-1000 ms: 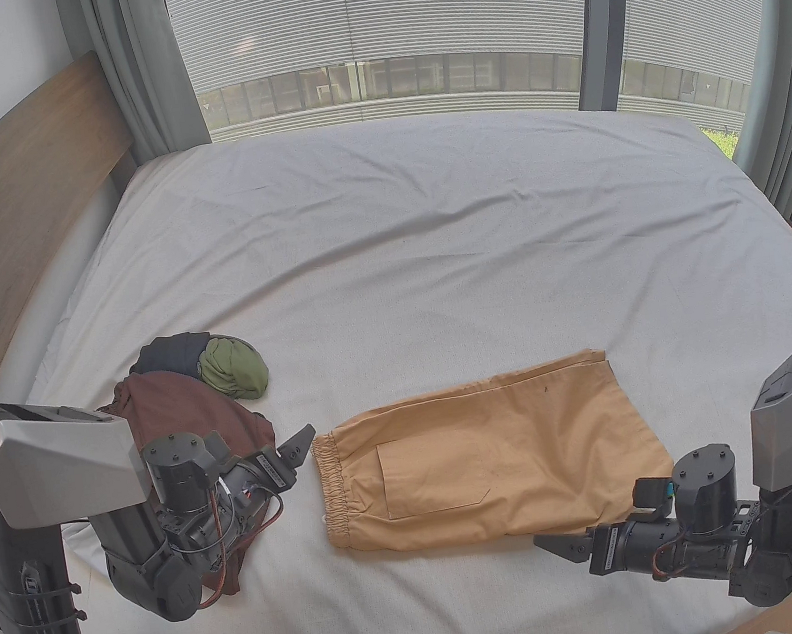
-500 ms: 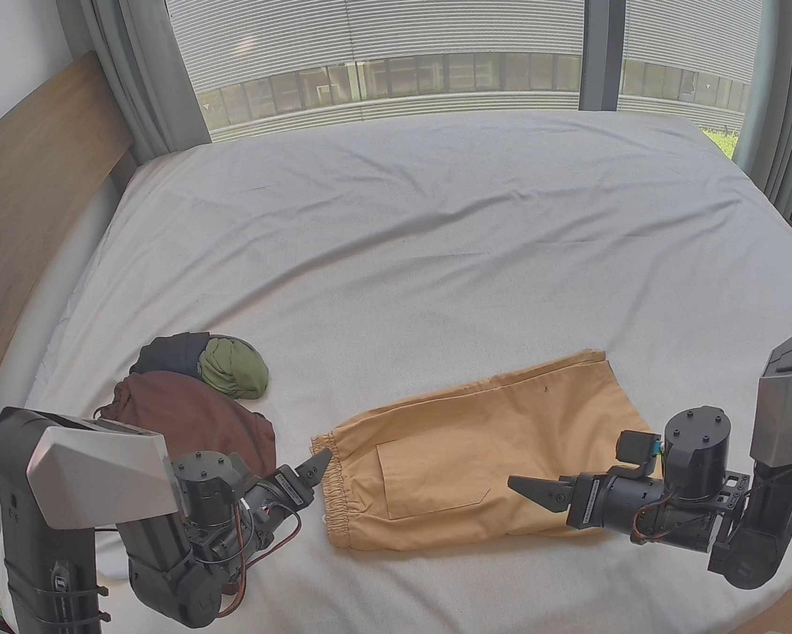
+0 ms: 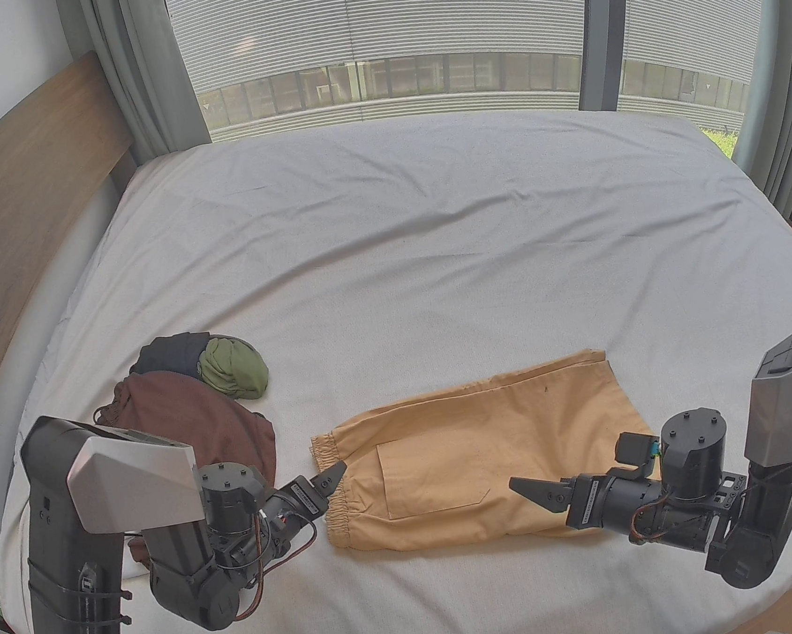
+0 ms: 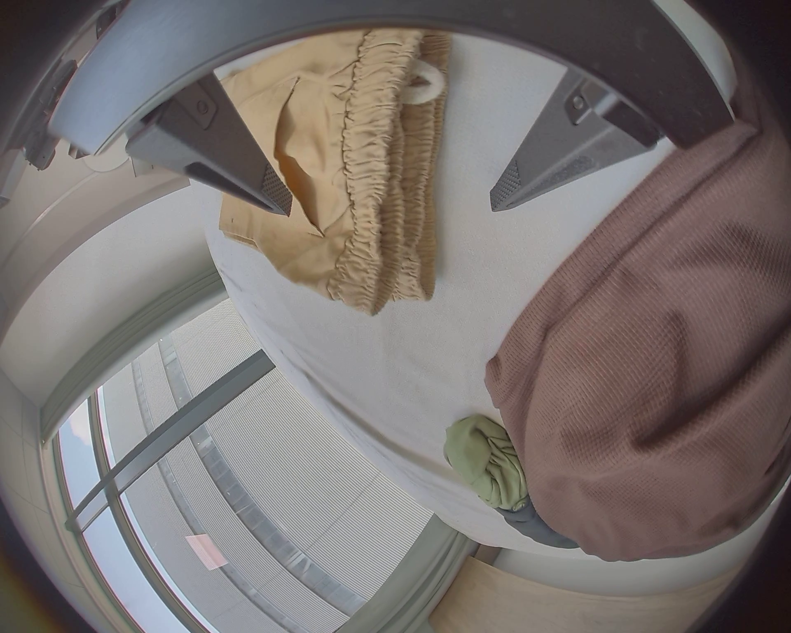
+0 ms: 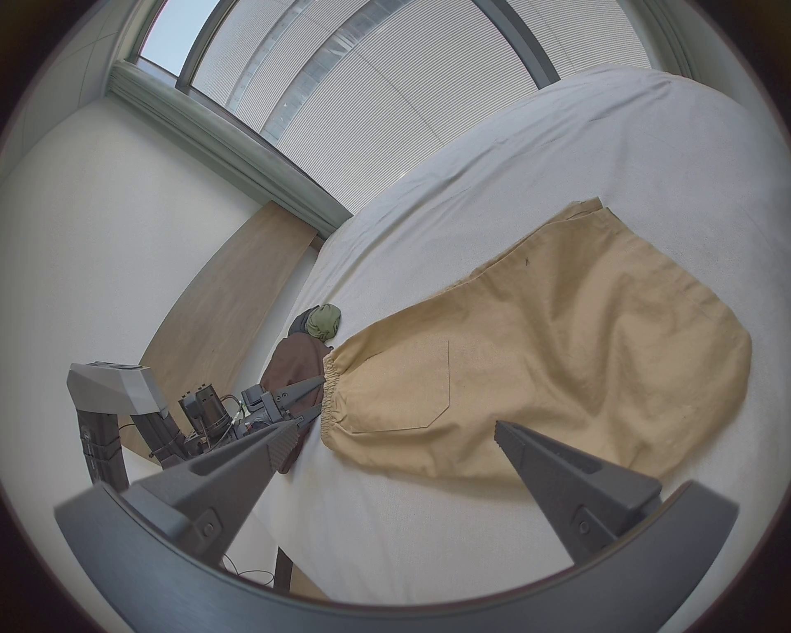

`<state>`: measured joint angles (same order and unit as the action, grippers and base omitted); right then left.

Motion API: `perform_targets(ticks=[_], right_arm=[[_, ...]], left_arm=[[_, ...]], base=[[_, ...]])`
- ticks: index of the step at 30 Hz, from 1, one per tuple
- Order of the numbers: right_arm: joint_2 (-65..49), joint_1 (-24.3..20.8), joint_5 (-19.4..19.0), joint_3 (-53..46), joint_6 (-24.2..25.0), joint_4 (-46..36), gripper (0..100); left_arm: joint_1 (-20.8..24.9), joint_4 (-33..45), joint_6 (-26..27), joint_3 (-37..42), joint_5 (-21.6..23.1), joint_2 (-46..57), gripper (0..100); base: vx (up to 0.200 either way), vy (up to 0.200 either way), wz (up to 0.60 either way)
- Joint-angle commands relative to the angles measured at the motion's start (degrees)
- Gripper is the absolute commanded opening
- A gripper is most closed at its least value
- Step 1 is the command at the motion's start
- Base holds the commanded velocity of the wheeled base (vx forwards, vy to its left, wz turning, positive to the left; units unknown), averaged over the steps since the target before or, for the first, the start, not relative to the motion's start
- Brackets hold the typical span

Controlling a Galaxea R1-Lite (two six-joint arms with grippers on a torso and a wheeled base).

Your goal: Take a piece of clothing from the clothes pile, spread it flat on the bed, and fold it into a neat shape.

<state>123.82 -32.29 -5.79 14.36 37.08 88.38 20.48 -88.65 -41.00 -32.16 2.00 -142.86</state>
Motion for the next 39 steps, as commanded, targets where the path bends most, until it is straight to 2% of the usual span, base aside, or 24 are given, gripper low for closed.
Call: perform_targets(ticks=[1, 15, 27, 37, 38, 39], right_arm=[[0.63, -0.14, -0.01, -0.03, 0.01, 0.04, 100], [1.42, -0.23, -0.01, 0.05, 0.01, 0.04, 100], [1.51, -0.14, -0.01, 0.14, -0.08, 0.12, 100], [1.51, -0.23, -0.01, 0.14, -0.08, 0.12, 100], [1.51, -0.23, -0.01, 0.14, -0.08, 0.12, 100], [1.51, -0.14, -0.01, 0.14, -0.08, 0.12, 100]], left_arm=[[0.79, -0.03, -0.22, -0.36, 0.2, -0.75, 100], [4.66, -0.03, -2.25, -5.19, -0.77, -5.67, 100], [5.97, 0.23, -3.92, -10.38, -1.03, -7.17, 100], [5.97, 0.14, -4.0, -10.56, -1.12, -7.34, 100], [5.97, 0.14, -4.0, -10.56, -1.12, -7.34, 0], [5.89, 0.14, -4.0, -10.56, -1.12, -7.34, 0]], base=[[0.0, 0.0, 0.0], [0.0, 0.0, 0.0], [0.0, 0.0, 0.0], [0.0, 0.0, 0.0], [0.0, 0.0, 0.0], [0.0, 0.0, 0.0]])
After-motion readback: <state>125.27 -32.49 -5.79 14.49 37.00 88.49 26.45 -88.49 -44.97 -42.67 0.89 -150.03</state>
